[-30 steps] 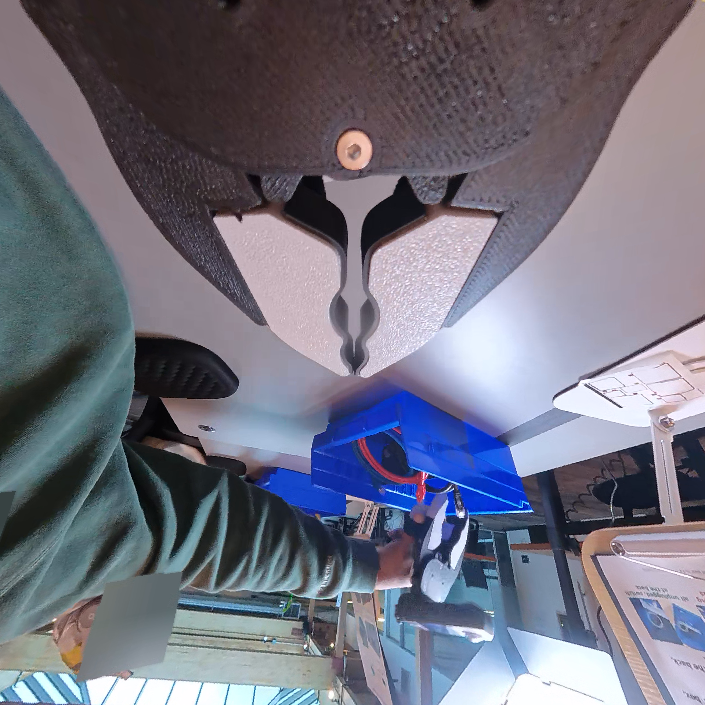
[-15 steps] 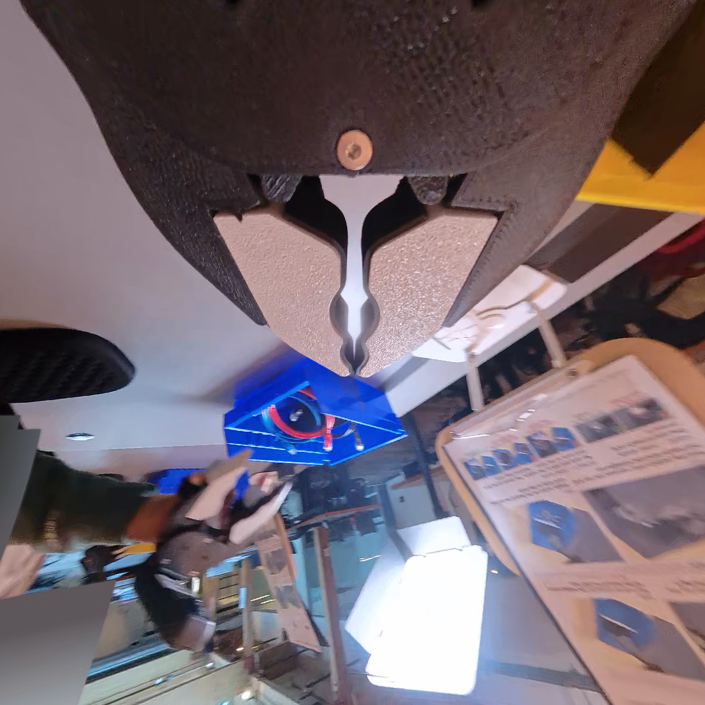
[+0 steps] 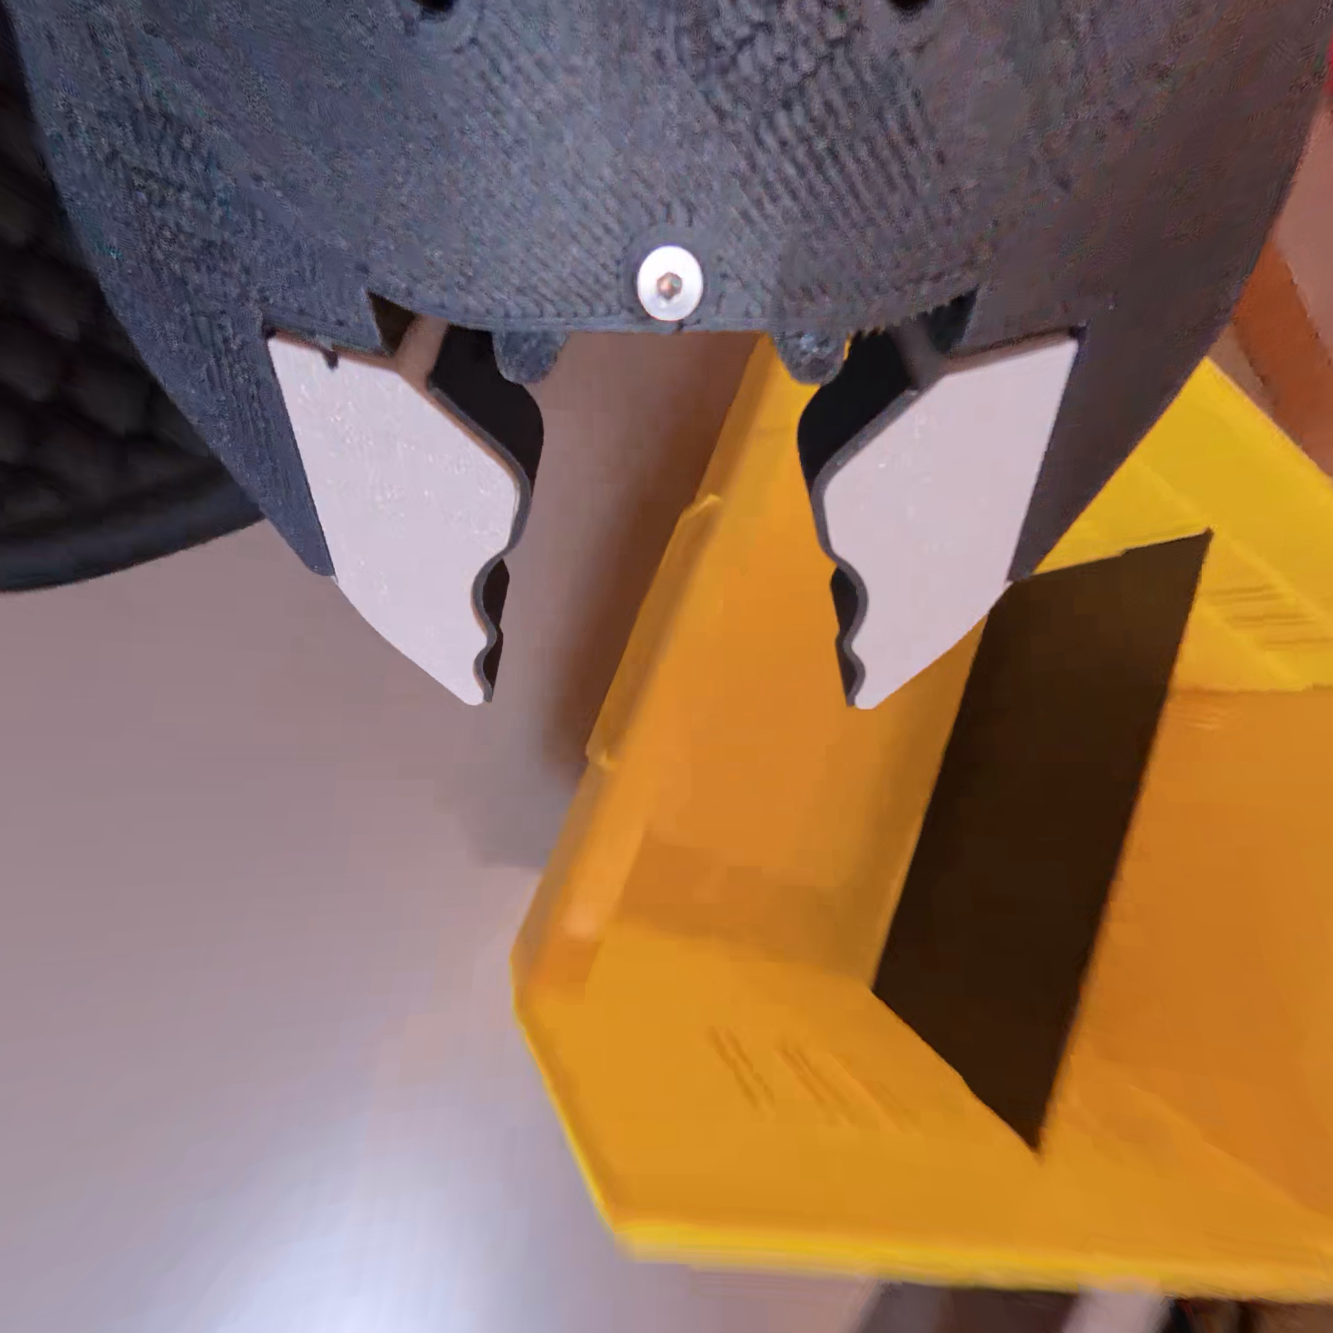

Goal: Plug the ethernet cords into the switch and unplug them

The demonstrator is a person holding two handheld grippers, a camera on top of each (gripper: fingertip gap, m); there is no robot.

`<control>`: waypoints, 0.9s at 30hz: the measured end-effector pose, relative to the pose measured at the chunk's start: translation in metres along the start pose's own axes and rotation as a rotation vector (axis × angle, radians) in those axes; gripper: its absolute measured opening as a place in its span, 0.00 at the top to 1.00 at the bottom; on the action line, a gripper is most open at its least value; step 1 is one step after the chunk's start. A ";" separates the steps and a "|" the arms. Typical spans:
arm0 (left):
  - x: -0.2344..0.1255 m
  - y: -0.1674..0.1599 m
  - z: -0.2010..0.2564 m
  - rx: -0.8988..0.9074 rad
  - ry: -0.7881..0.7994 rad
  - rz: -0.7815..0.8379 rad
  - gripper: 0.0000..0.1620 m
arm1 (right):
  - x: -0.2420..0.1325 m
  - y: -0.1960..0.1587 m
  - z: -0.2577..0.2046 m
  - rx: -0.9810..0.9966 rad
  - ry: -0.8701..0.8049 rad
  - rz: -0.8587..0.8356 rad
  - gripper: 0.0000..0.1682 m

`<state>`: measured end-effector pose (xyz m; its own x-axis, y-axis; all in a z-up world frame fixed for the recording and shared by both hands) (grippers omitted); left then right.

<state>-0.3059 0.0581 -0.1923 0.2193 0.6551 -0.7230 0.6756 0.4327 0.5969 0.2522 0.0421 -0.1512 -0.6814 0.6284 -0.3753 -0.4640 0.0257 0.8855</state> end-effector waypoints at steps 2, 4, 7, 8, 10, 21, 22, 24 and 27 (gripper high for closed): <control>0.014 -0.012 -0.002 0.064 0.002 -0.145 0.49 | -0.001 -0.002 0.001 -0.006 -0.004 -0.008 0.61; 0.026 -0.021 -0.004 0.095 -0.031 -0.241 0.65 | 0.000 -0.003 0.001 -0.020 -0.005 -0.023 0.62; 0.031 -0.019 -0.003 0.187 -0.062 -0.239 0.81 | 0.002 -0.006 0.003 -0.035 -0.013 -0.046 0.63; 0.032 -0.016 0.001 0.195 -0.059 -0.244 0.82 | 0.002 -0.007 0.004 -0.039 -0.018 -0.053 0.64; 0.031 -0.008 0.017 0.243 -0.055 -0.226 0.83 | 0.003 -0.011 0.004 -0.052 -0.029 -0.078 0.65; 0.016 0.049 0.143 0.539 -0.240 -0.017 0.82 | 0.001 -0.016 0.026 -0.063 -0.327 -0.182 0.66; 0.019 0.057 0.150 0.558 -0.255 0.002 0.82 | -0.002 -0.017 0.034 -0.020 -0.402 -0.180 0.67; 0.029 0.073 0.159 0.592 -0.271 0.031 0.82 | -0.007 -0.023 0.051 0.122 -0.535 -0.179 0.67; 0.049 0.094 0.156 0.587 -0.236 0.058 0.80 | 0.000 -0.042 0.082 0.348 -0.590 -0.145 0.66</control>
<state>-0.1219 0.0342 -0.2262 0.3714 0.4842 -0.7922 0.9166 -0.0554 0.3959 0.3183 0.1046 -0.1653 -0.1596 0.9143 -0.3723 -0.2517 0.3270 0.9109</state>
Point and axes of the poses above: each gripper's, where its closed fingertips meet, x out along the fingers, y out of its top, z = x × y across the jaws, the point moved 9 cm from there along -x, back along the fingers, and after that the axes turned 6 degrees about z, right-handed, at the moved point
